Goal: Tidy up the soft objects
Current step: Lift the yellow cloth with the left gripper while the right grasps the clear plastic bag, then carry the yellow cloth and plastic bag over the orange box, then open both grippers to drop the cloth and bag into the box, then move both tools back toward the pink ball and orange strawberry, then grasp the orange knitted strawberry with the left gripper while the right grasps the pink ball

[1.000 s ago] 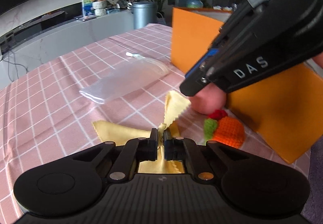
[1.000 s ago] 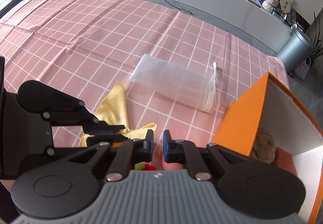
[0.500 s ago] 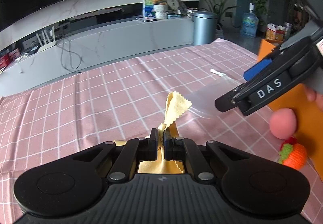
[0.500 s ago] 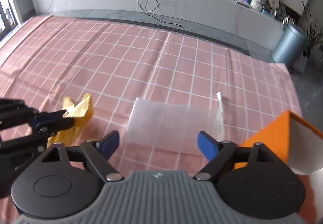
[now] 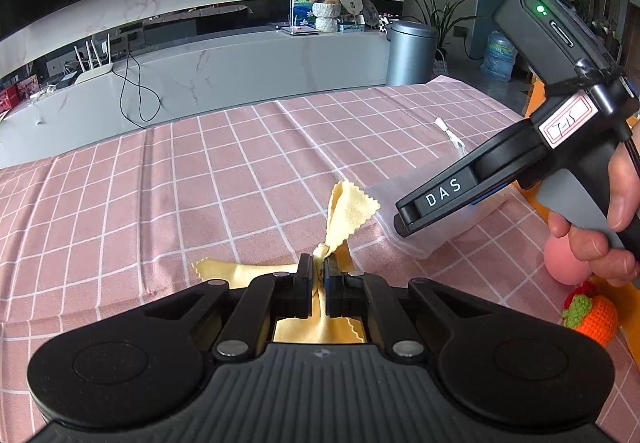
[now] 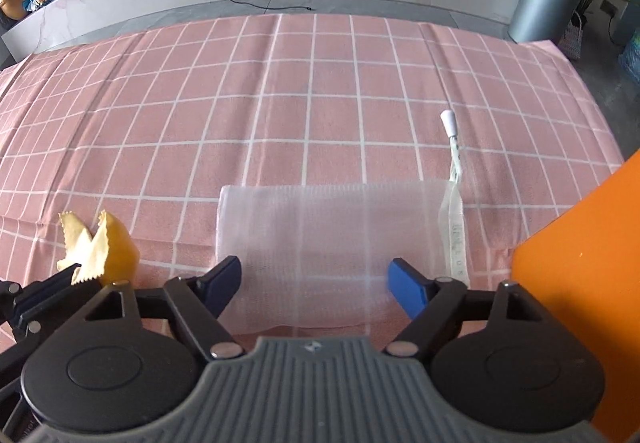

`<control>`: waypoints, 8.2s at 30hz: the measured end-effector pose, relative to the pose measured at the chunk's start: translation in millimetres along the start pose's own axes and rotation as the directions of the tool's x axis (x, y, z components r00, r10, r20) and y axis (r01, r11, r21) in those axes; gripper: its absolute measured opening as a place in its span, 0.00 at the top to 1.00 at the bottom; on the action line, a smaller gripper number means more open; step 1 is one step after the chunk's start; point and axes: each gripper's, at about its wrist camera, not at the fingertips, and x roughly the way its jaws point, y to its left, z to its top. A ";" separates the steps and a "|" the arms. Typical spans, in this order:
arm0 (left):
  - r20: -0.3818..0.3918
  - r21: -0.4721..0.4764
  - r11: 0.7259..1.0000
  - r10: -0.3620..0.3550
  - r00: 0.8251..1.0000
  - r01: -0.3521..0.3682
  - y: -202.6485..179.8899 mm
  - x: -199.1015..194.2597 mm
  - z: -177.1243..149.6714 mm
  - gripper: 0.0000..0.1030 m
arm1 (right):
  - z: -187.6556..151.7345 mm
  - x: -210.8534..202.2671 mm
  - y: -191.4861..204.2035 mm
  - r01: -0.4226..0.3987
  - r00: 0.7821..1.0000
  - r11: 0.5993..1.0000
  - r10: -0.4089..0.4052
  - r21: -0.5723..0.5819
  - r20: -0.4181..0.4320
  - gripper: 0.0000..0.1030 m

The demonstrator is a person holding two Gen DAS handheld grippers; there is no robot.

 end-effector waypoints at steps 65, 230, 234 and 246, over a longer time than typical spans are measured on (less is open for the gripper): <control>0.283 0.104 0.976 -0.214 0.935 0.192 -133.7 -158.5 42.2 0.95 | -186.8 -310.7 -112.1 0.010 0.895 0.995 0.033 -0.095 0.445 1.00; -0.189 -0.115 0.947 -0.317 0.929 0.300 -99.3 13.2 -5.4 0.50 | -78.4 -113.6 -23.8 -0.183 0.978 0.447 -0.006 -0.876 -0.207 0.60; -0.175 -0.126 0.957 -0.282 0.943 0.262 -85.8 5.9 -4.9 0.51 | -75.4 -97.1 -18.7 -0.188 0.970 0.443 -0.055 -0.877 -0.235 0.52; -0.162 -0.169 0.955 -0.273 0.948 0.245 -72.1 -7.1 -13.2 0.51 | -79.3 -67.4 -15.7 -0.134 0.957 0.484 -0.164 -0.865 -0.240 0.53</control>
